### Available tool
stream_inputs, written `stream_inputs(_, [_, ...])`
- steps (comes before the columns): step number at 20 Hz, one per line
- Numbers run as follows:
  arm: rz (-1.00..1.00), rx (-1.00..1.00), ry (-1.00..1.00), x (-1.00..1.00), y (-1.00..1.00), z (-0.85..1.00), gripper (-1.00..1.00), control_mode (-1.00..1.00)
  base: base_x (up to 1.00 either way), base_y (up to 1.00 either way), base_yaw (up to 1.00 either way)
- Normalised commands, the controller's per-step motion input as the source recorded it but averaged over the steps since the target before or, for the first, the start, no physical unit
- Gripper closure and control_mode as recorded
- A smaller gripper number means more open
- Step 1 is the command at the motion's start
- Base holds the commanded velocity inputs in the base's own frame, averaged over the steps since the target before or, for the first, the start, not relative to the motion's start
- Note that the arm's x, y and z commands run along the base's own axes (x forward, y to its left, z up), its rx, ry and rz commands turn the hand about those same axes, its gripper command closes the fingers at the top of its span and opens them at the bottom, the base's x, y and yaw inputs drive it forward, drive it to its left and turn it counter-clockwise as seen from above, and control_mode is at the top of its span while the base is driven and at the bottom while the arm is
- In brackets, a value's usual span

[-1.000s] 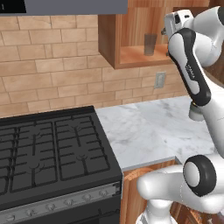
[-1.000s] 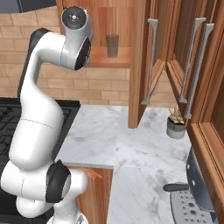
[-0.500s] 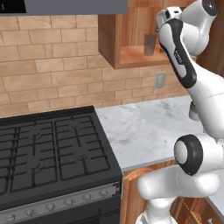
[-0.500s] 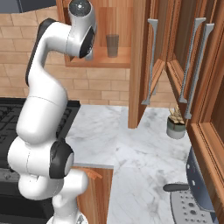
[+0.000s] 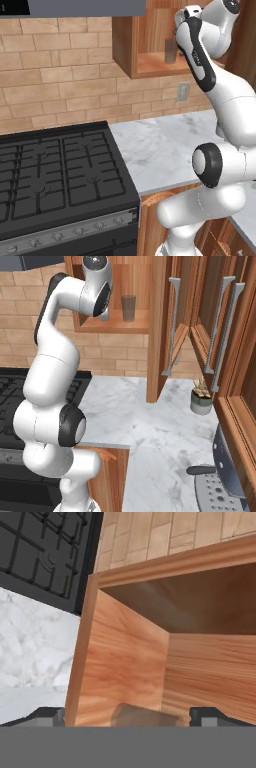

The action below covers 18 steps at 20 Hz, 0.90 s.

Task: There is a bowl on the dining counter. Grab a lemon wedge from the fridge and place it in the bowl. Then get the liquor bottle and glass cup from the cabinet and place them next to the bowl.

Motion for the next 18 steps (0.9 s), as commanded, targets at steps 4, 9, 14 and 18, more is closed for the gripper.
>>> stream_inputs(4, [0.0,0.0,0.0,0.25,0.0,-0.04,-1.0,-1.0,0.0,0.0,0.0])
stream_inputs(9, [0.0,0.0,0.0,0.13,0.0,-0.09,-1.0,-1.0,0.0,0.0,0.0])
stream_inputs(14, [0.0,0.0,-0.01,0.08,-0.01,-0.12,-1.0,-1.0,0.0,0.0,0.0])
stream_inputs(18, [0.0,-0.01,-0.02,0.03,-0.06,-0.15,-1.0,-1.0,0.0,0.0,0.0])
